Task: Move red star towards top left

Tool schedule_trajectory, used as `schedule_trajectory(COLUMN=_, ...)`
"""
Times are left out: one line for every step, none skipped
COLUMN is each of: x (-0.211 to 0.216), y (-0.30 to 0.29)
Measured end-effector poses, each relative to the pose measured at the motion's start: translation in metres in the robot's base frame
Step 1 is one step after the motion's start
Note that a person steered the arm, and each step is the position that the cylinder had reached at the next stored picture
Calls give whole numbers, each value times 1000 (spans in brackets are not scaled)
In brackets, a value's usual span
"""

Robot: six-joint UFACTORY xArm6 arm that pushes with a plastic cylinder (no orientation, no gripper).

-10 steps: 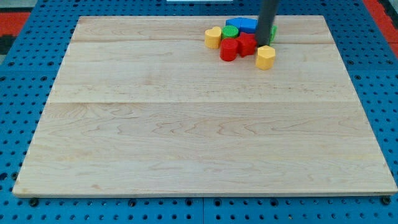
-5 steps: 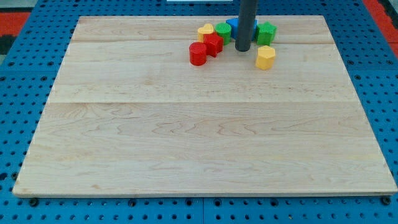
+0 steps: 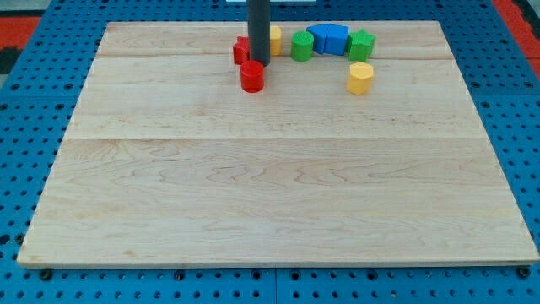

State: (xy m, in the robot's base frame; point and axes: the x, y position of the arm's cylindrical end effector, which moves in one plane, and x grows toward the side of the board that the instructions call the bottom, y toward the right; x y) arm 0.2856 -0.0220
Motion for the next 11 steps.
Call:
schedule_trajectory(x=0, y=24)
schedule_trajectory(x=-11, y=34)
schedule_trajectory(x=-42, y=-31)
schedule_trajectory(x=-33, y=-102)
schedule_trajectory(x=-21, y=-93)
schedule_trajectory(x=33, y=-82)
schedule_trajectory(x=12, y=-105)
schedule_trajectory(x=2, y=-47)
schedule_trajectory(x=-1, y=-89)
schedule_trajectory(x=4, y=-126)
schedule_trajectory(x=0, y=-150)
